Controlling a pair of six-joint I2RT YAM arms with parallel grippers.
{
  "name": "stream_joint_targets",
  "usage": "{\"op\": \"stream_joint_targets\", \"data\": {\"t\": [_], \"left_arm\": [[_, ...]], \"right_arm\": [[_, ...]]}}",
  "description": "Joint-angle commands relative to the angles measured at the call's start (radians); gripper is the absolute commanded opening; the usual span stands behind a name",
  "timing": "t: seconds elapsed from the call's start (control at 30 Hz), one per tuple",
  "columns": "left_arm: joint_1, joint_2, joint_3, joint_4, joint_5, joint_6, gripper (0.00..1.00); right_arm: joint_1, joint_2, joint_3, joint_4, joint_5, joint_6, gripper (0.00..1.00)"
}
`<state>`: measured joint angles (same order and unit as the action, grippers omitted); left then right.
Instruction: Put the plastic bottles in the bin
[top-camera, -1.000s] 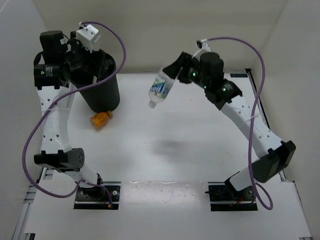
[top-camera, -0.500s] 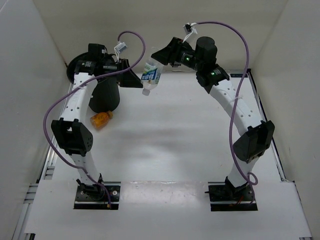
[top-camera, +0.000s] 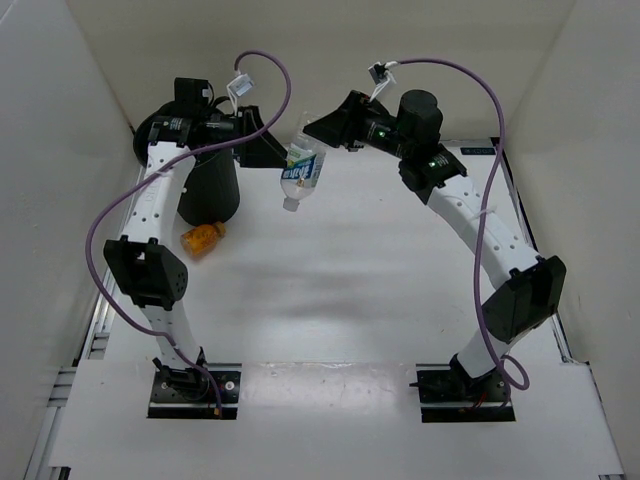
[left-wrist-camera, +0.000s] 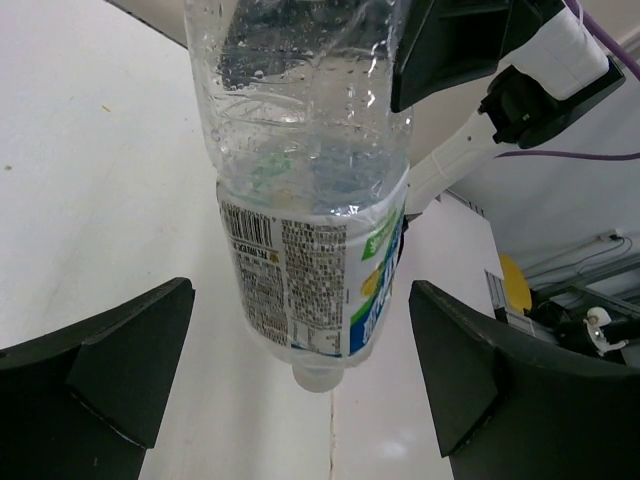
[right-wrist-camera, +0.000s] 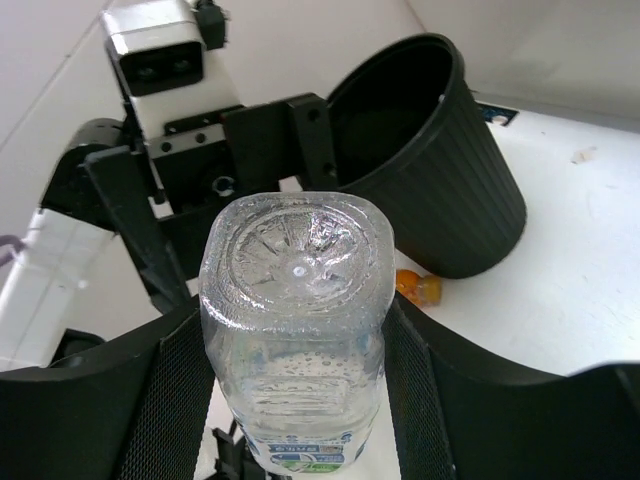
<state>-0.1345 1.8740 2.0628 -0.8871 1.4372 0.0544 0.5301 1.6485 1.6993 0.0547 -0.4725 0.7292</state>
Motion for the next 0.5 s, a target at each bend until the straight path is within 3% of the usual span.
{"op": "stream_joint_targets", "data": {"t": [0.0, 0.37, 0.4, 0.43, 0.47], "left_arm": [[-0.034, -0.041, -0.007, 0.010, 0.035, 0.028, 1.00], [-0.077, -0.050, -0.064, 0.010, 0.097, 0.007, 1.00], [-0.077, -0.050, -0.073, 0.010, 0.097, 0.007, 0.94], [-0.077, -0.050, -0.073, 0.010, 0.107, 0.007, 0.74], [-0.077, -0.050, -0.073, 0.010, 0.108, 0.007, 0.64]], "right_arm": [[0.011, -0.029, -0.010, 0.123, -0.034, 0.061, 0.00], [0.042, 0.023, 0.019, 0.184, -0.058, 0.113, 0.00], [0.042, 0.023, 0.019, 0.185, -0.058, 0.113, 0.00], [0.051, 0.023, 0.019, 0.185, -0.058, 0.113, 0.00], [0.051, 0.023, 0.019, 0.185, -0.058, 0.113, 0.00]]}}
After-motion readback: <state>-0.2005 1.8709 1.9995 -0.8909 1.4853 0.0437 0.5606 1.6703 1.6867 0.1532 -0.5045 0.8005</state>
